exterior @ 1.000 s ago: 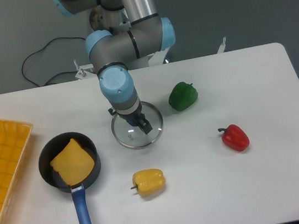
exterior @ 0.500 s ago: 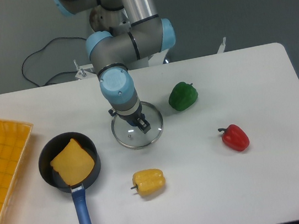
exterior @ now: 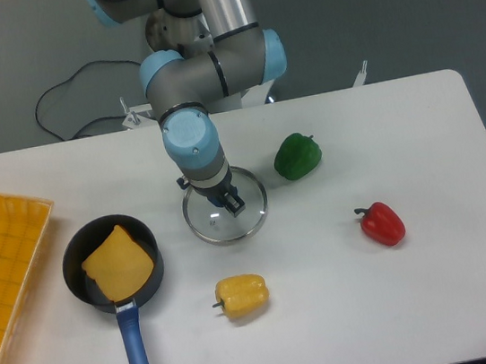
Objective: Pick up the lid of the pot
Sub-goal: 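Lift the glass lid up by its knob off the table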
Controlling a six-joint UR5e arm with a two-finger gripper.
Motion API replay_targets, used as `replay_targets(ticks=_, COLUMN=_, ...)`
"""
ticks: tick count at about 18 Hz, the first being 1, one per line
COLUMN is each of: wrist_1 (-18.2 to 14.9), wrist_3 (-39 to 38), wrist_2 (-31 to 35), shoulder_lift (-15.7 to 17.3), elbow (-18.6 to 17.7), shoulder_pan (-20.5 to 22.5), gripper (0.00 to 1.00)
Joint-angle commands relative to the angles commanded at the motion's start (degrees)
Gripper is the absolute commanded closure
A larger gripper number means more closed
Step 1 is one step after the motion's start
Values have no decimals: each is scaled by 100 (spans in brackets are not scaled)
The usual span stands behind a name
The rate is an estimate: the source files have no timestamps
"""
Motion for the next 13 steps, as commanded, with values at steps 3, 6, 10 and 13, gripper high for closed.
replay_targets(ticks=3, wrist_1=-324, wrist_3=0, wrist_2=-26, shoulder_lift=44, elbow=263, shoulder_pan=18, gripper=51)
replay_targets(ticks=6, wrist_1=-807, wrist_3=-35, wrist_2=-131, shoulder_lift=105, elbow=676, shoulder_pan=26, gripper=51)
replay_targets(ticks=10, wrist_1=-1072, wrist_3=9, wrist_2=-158, shoulder_lift=141, elbow=1081, shoulder_pan=53, gripper=51)
replay_targets(ticks=13, wrist_1=-1256, wrist_3=0, wrist_2=-298, shoulder_lift=202, elbow=1484, shoulder_pan=132, gripper=51)
